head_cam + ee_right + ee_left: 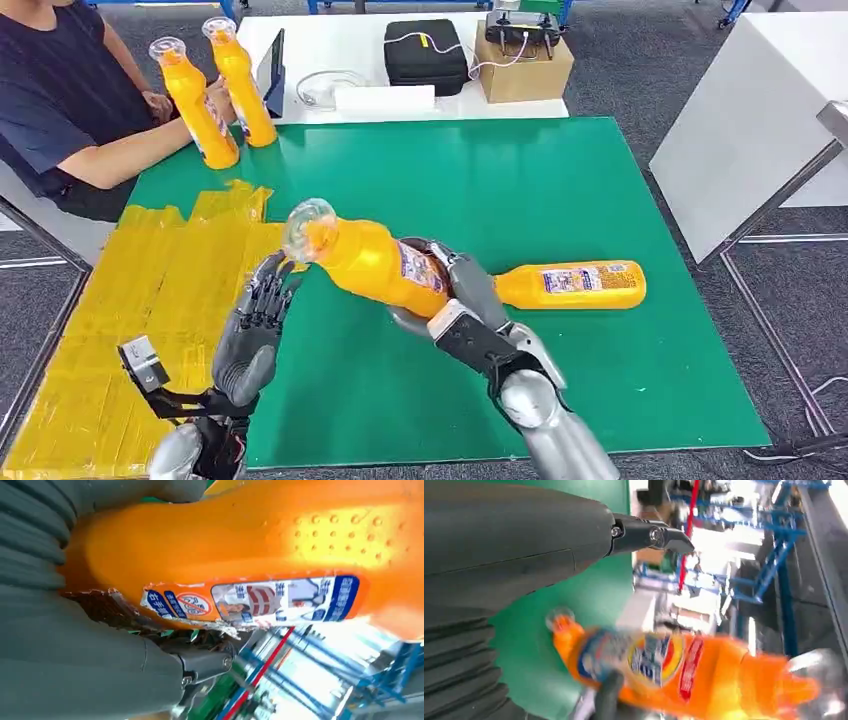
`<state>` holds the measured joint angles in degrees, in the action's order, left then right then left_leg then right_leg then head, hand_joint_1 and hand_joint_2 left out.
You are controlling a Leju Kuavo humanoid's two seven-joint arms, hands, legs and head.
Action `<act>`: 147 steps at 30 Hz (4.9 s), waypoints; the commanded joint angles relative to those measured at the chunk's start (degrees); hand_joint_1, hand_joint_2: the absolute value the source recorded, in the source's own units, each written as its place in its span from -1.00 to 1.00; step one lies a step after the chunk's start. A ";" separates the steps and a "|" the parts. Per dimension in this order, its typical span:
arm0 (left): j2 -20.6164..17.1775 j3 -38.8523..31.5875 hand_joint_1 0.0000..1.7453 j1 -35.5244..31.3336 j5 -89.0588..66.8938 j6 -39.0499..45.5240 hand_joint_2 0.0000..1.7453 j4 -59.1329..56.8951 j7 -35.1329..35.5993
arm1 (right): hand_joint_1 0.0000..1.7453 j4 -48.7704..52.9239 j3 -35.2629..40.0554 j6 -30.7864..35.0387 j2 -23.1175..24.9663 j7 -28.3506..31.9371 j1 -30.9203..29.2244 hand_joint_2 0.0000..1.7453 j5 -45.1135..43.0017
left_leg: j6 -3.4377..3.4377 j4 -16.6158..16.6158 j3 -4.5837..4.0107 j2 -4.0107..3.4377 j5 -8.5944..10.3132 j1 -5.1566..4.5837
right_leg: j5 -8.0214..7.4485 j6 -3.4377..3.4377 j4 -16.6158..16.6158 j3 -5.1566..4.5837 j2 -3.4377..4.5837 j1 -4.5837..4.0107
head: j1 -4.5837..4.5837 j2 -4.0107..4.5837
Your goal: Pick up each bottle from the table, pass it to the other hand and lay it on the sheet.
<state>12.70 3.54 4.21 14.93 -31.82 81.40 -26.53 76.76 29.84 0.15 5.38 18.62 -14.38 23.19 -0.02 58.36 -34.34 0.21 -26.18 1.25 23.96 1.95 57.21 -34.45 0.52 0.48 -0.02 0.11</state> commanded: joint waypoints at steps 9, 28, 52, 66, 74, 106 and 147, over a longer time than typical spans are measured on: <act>-0.55 7.62 -1.00 0.01 10.05 -2.07 1.00 1.10 2.11 | 1.00 -9.37 8.07 0.64 4.86 0.72 -2.25 1.00 -0.85 | 0.07 -0.08 0.19 -0.05 -0.01 -0.03 | 0.00 -0.05 -0.07 0.17 0.00 0.00 | 0.00 0.00; -0.50 6.84 -1.00 -0.52 13.54 -2.60 1.00 1.11 3.37 | 1.00 -11.70 9.25 0.38 5.39 0.90 -1.93 1.00 -0.23 | 0.08 -0.10 0.23 -0.04 -0.01 -0.03 | 0.00 -0.06 -0.09 0.22 -0.02 0.00 | 0.00 0.00; 0.78 6.92 -0.88 -2.09 -11.68 15.05 1.00 3.64 -3.70 | 1.00 -21.43 25.67 -0.54 8.71 1.44 -1.75 1.00 6.27 | 0.05 -0.07 0.11 0.04 0.00 0.00 | 0.02 -0.04 -0.07 0.08 -0.08 -0.02 | 0.00 0.00; 0.98 6.52 1.00 -2.20 -11.78 14.41 1.00 3.14 -4.11 | 1.00 -22.29 25.51 -0.53 8.80 1.43 -2.06 1.00 6.14 | 0.04 -0.06 0.09 0.13 0.02 0.00 | 0.03 -0.04 -0.07 0.06 -0.18 -0.01 | -0.02 0.00; 1.01 6.28 1.00 -2.11 -11.68 13.92 1.00 3.24 -4.20 | 1.00 -21.90 24.28 0.94 8.42 0.90 -1.64 1.00 6.34 | 0.04 -0.05 0.07 0.13 0.01 0.00 | 0.03 -0.04 -0.07 0.04 -0.18 -0.01 | -0.02 0.00; 0.29 -7.69 1.00 -0.64 -31.63 34.15 1.00 4.59 -10.29 | -1.00 -1.52 9.83 6.09 -3.52 -2.48 6.03 -1.00 10.84 | 0.09 -0.08 0.12 0.14 0.02 -0.02 | 0.01 -0.04 -0.12 0.13 -0.21 -0.01 | -0.02 0.00; -14.32 3.82 -1.00 -8.76 -104.43 70.12 1.00 -38.38 20.10 | -1.00 5.92 -8.76 -11.34 -36.74 -9.01 -1.38 1.00 8.60 | 0.27 -0.08 0.11 0.01 0.02 -0.38 | -0.05 0.00 -0.10 0.10 -0.05 0.34 | 0.00 0.00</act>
<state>-0.72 6.45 0.13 -89.57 40.11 56.04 -4.85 88.17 19.54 -8.44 -27.67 11.08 -10.99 32.30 0.21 58.38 -34.45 0.30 -26.17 0.91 23.92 2.02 57.18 -34.52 0.43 0.81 -0.02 0.11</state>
